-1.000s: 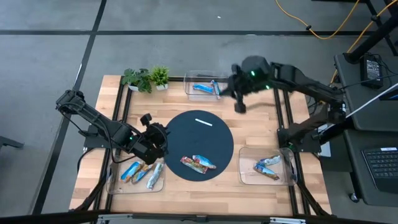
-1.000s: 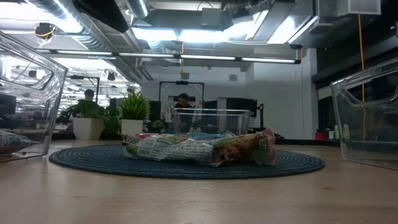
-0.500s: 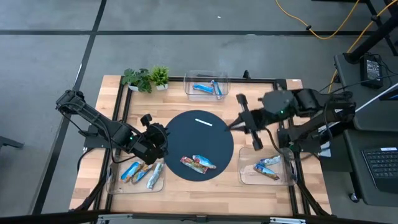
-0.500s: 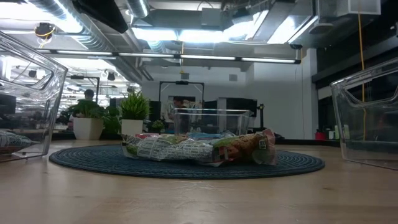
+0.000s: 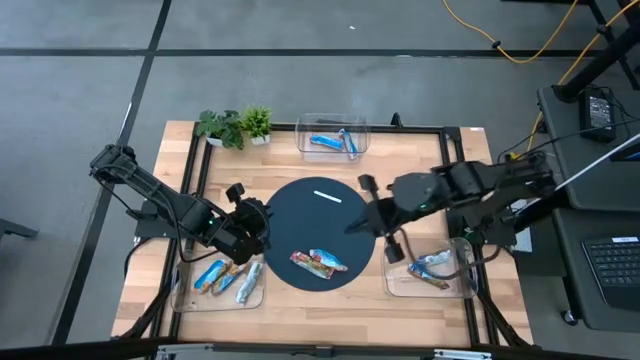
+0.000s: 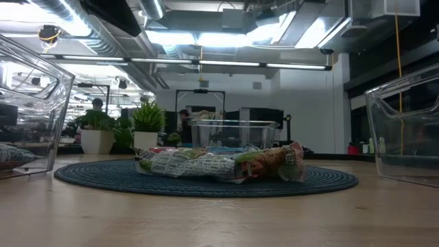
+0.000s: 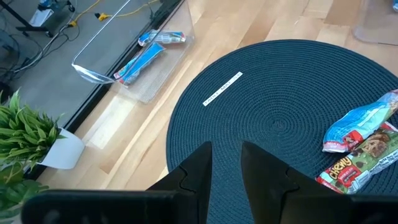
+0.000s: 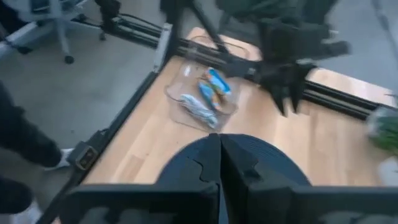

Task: Pick and place Granola Bars by type
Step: Put the red granola bar into the top transparent bin

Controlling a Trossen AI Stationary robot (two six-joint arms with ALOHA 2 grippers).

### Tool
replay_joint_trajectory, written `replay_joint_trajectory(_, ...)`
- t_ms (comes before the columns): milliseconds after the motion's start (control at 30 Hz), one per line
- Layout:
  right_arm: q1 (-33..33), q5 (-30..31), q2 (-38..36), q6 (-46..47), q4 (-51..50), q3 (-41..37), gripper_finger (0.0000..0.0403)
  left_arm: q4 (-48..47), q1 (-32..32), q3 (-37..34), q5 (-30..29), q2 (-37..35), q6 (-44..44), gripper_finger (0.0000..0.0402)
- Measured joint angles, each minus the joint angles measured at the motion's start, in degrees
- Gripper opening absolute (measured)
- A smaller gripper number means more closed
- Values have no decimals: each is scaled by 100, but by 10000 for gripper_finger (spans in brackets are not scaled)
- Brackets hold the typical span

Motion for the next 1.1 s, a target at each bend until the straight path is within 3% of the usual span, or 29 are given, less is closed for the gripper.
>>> replay_joint_trajectory(133, -76, -482, 512, -24, -367, 625, 5, 0, 0, 0, 0, 0, 10, 77)
replay_joint_trajectory(300, -171, -539, 948, -278, -1093, 1493, 5, 0, 0, -2, -1, 0, 10, 77)
replay_joint_trajectory(500, -384, -556, 1072, -267, -1548, 1738, 5, 0, 0, -2, -2, 0, 14, 77)
replay_joint_trajectory(767, -602, -542, 1070, 209, -1806, 909, 5, -4, 0, -2, 134, 0, 84, 77)
replay_joint_trajectory(867, -599, -131, 1067, 522, -1801, 298, 8, -10, 0, -2, 295, 0, 248, 77)
replay_joint_trajectory(1100, -602, 348, 1074, 1237, -1488, -914, 70, -21, 0, -2, 345, 0, 317, 77)
